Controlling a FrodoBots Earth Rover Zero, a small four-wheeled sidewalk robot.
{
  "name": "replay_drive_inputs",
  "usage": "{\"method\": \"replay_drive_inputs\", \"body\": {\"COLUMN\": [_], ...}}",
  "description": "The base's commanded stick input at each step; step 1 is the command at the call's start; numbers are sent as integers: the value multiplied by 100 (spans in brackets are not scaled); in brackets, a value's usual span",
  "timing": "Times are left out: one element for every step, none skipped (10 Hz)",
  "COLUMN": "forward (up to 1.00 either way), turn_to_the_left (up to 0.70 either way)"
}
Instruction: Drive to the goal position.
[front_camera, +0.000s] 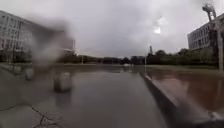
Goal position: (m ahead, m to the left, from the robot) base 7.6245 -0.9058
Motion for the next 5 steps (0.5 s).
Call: {"method": "replay_drive_inputs", "body": {"forward": [70, 70, 70, 70, 70], "turn_to_the_left": [0, 0, 0, 0, 0]}}
